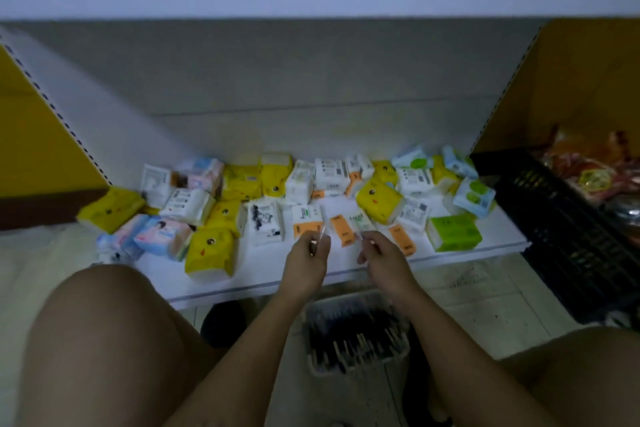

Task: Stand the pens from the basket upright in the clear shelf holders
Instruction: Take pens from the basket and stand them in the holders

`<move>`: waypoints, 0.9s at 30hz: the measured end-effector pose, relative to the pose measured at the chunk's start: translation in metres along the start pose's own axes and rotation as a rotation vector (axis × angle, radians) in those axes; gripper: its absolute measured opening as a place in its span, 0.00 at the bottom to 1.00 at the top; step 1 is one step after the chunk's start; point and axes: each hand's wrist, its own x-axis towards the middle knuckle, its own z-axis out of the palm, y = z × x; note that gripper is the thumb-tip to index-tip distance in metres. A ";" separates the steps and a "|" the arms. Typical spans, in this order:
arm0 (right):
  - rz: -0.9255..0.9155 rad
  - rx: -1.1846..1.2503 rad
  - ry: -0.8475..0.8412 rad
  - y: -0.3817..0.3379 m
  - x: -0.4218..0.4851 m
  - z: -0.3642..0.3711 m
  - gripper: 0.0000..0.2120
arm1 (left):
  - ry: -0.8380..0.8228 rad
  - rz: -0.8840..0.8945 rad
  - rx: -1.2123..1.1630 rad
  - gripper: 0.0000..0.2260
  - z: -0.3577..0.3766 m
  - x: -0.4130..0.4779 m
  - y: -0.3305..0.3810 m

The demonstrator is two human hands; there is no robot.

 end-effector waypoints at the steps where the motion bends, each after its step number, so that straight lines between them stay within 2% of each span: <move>1: -0.076 -0.016 0.018 -0.015 -0.001 -0.002 0.09 | -0.005 0.067 0.001 0.11 -0.007 0.000 0.015; 5: -0.319 0.026 0.134 -0.083 -0.007 -0.013 0.11 | 0.013 0.259 -0.134 0.09 -0.035 -0.003 0.078; 10: -0.433 0.273 0.104 -0.160 -0.021 -0.027 0.07 | 0.062 0.399 -0.178 0.04 -0.076 -0.007 0.147; 17: -0.660 0.141 0.185 -0.251 -0.039 -0.049 0.07 | 0.105 0.558 -0.251 0.04 -0.134 -0.024 0.232; 20: -0.734 0.166 0.179 -0.290 -0.044 -0.056 0.05 | 0.133 0.598 -0.234 0.10 -0.159 -0.034 0.267; 23: -0.768 0.178 0.175 -0.325 -0.041 -0.059 0.10 | 0.140 0.685 -0.177 0.16 -0.181 -0.042 0.299; 25: -0.803 0.179 0.155 -0.347 -0.038 -0.059 0.20 | 0.182 0.726 -0.138 0.14 -0.195 -0.042 0.317; 27: -0.864 0.174 0.148 -0.368 -0.034 -0.059 0.24 | 0.256 0.757 -0.069 0.10 -0.209 -0.037 0.332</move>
